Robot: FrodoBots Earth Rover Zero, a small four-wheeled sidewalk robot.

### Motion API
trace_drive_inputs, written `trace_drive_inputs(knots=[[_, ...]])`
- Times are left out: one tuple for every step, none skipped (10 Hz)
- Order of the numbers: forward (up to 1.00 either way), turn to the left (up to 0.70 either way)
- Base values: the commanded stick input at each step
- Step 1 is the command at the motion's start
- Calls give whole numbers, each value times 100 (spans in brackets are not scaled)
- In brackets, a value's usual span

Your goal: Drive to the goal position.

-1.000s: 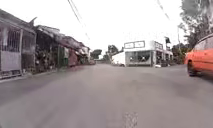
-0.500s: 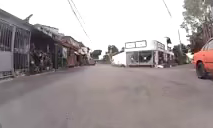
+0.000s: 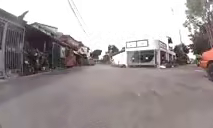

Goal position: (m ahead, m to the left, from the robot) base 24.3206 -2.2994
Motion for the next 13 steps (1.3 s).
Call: trace_drive_inputs(knots=[[100,0],[100,0],[100,0],[100,0],[100,0],[100,0],[100,0],[100,0],[100,0],[100,0],[100,0],[100,0],[100,0]])
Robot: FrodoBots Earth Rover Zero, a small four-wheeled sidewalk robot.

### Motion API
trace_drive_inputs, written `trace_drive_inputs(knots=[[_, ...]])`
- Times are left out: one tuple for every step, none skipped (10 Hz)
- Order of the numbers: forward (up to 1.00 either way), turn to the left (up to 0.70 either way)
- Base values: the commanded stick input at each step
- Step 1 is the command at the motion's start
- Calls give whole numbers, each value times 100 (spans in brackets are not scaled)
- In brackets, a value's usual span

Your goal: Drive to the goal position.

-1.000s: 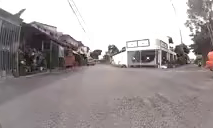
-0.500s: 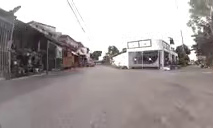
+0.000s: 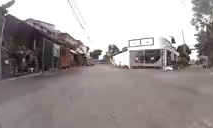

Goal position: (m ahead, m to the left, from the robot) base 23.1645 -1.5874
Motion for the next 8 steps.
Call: trace_drive_inputs(knots=[[100,0],[100,0],[100,0],[100,0],[100,0],[100,0],[100,0],[100,0]])
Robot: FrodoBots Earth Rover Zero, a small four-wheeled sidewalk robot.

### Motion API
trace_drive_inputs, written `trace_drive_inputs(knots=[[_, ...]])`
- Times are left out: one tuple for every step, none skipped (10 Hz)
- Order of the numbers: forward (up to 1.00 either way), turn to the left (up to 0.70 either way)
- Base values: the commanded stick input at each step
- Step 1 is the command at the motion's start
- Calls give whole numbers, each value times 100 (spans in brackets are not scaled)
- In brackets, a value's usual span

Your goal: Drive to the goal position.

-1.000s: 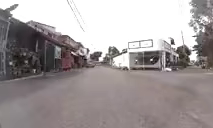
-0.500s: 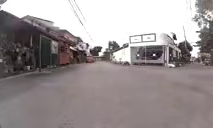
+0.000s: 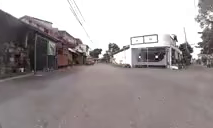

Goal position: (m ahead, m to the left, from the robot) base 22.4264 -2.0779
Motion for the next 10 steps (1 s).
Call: trace_drive_inputs(knots=[[100,0],[100,0],[100,0],[100,0],[100,0],[100,0],[100,0],[100,0],[100,0],[100,0]])
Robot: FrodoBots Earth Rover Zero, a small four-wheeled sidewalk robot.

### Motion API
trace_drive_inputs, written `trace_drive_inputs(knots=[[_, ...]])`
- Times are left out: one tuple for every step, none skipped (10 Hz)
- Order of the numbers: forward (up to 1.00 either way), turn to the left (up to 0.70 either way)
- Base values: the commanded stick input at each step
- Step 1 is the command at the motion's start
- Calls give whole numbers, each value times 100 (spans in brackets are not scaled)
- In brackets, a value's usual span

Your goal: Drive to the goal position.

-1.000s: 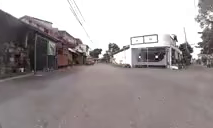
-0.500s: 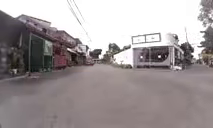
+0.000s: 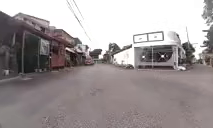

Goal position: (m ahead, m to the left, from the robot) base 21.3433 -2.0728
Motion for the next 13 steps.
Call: trace_drive_inputs(knots=[[100,0],[100,0],[100,0],[100,0],[100,0],[100,0],[100,0],[100,0],[100,0],[100,0],[100,0],[100,0],[100,0]])
